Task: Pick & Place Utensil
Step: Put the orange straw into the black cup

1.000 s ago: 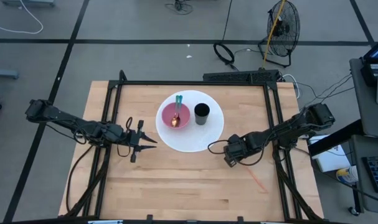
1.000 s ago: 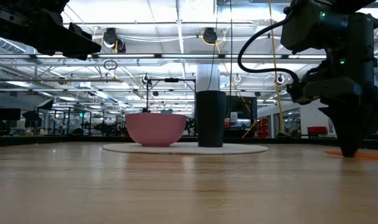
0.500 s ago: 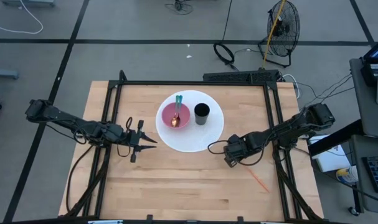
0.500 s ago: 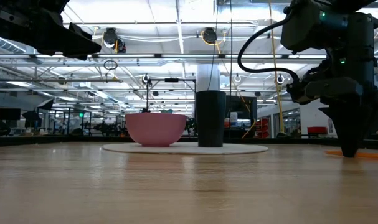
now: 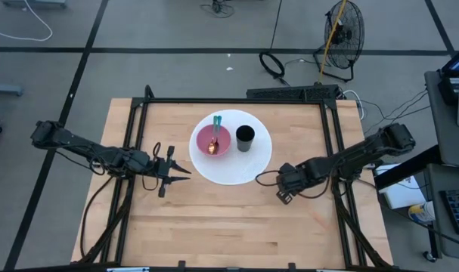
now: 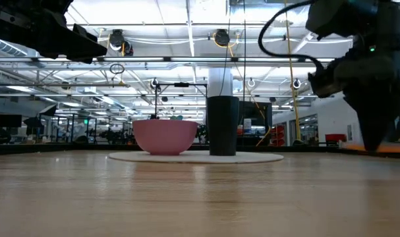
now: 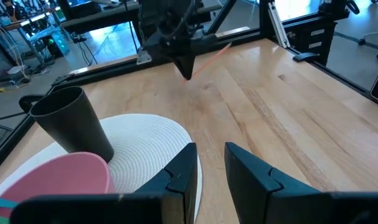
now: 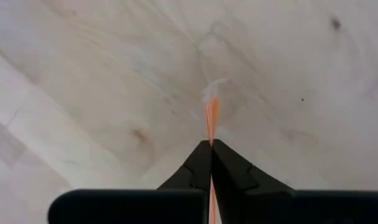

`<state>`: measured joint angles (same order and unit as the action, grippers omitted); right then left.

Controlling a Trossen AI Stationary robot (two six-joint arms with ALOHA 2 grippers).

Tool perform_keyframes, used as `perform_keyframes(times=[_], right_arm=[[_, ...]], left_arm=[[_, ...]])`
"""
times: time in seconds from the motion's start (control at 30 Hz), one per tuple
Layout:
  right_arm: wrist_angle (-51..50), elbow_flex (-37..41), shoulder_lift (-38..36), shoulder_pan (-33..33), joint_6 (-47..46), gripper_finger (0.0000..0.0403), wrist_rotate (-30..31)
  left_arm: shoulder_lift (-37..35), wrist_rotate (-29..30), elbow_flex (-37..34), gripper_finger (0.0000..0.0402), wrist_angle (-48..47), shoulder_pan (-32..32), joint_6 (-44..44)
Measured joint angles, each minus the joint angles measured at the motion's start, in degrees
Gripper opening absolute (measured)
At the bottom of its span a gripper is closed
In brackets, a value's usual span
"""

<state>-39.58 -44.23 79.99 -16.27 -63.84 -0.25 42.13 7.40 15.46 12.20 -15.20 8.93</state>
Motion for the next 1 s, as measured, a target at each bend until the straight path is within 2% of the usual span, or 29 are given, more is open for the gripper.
perform_keyframes(times=[0.43,1.0], right_arm=[[7.28,-0.17,-8.23,0.04,9.63,0.0,5.0],[21.96,-0.26,-9.97,0.5,27.64,0.0,6.21]], left_arm=[[0.0,0.04,0.0,0.0088,0.03,0.0,0.03],[0.0,0.12,-0.02,0.0088,1.02,0.0,0.07]])
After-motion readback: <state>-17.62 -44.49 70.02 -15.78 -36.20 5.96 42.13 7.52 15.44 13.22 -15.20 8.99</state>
